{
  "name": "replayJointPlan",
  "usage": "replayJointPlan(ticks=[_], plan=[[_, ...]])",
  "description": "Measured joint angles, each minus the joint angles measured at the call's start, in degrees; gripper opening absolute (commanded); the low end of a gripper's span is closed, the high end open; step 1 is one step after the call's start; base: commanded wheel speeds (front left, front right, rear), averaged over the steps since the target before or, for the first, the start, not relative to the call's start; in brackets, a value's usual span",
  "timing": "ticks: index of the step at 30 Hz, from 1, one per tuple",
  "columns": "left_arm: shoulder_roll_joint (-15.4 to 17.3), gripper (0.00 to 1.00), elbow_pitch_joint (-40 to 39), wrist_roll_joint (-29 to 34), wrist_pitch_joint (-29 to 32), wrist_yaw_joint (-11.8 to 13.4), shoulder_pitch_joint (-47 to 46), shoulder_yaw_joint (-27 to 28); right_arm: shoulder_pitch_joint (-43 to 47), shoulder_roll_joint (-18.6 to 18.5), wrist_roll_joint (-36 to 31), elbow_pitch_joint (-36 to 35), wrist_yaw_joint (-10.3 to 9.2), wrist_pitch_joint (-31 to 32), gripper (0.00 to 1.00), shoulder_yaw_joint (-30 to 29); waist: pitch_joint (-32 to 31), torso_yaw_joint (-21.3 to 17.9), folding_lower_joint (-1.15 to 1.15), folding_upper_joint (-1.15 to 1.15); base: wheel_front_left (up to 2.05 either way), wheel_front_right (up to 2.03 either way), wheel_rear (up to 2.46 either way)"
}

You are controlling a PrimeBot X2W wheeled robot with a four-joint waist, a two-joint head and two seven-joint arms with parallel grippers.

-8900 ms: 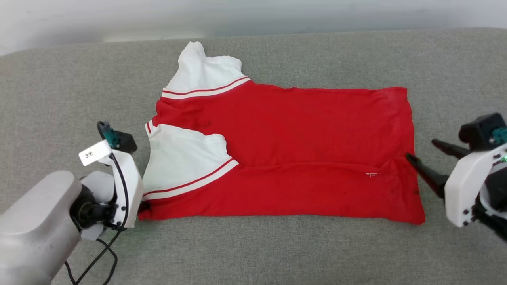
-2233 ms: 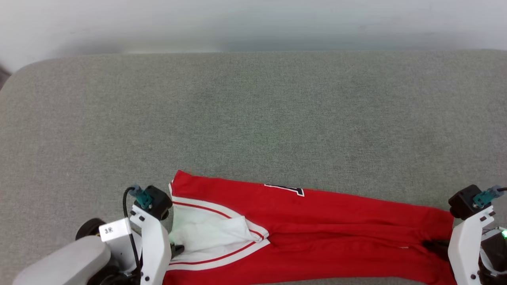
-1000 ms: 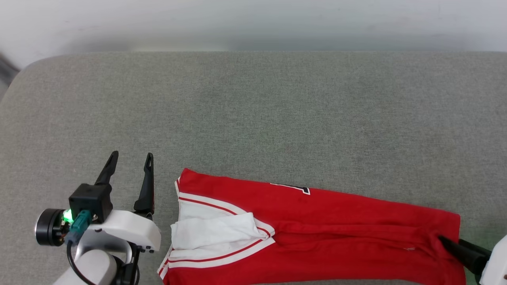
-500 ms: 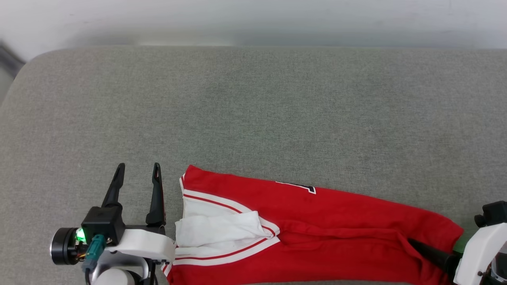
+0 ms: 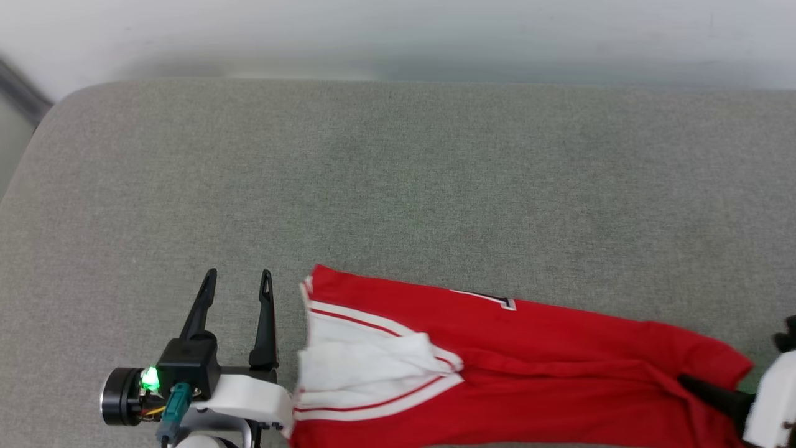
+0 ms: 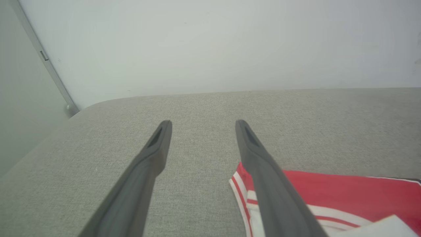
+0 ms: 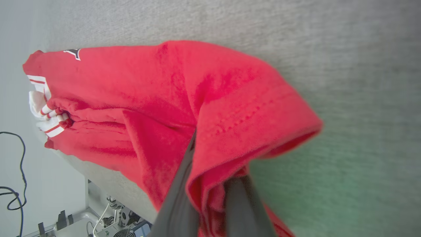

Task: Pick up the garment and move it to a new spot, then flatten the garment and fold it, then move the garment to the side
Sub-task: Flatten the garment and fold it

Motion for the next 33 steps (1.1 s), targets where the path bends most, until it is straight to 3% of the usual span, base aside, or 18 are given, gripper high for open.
replayJointPlan(ticks=[11, 19, 25, 33], plan=[[-3.07, 1.0, -0.62, 4.25, 0.0, -3.34, 2.37, 2.48, 0.64, -8.35, -0.08, 2.99, -0.05, 3.92, 0.0, -4.04, -2.73, -0.17, 0.0, 0.0, 0.0, 0.0, 0.0], [-4.47, 1.0, -1.27, 5.08, 0.0, -3.98, 4.47, 4.71, 1.66, -8.22, 1.1, -8.01, -0.07, 9.69, 0.0, -4.19, -4.6, 0.39, 0.0, 0.0, 0.0, 0.0, 0.0], [-4.98, 1.0, -1.14, 5.55, 0.0, -4.89, 5.33, 5.53, 1.46, -4.21, 0.11, -17.9, -0.08, 15.06, 0.0, -1.98, -5.12, 1.15, 0.0, 0.0, 0.0, 0.0, 0.0], [-5.92, 1.0, -1.04, 6.04, 0.0, -5.87, 4.79, 5.28, -7.13, 4.26, -7.03, -20.0, -0.08, 20.65, 0.0, 3.6, -4.01, 2.39, 0.0, 0.0, 0.0, 0.0, 0.0]])
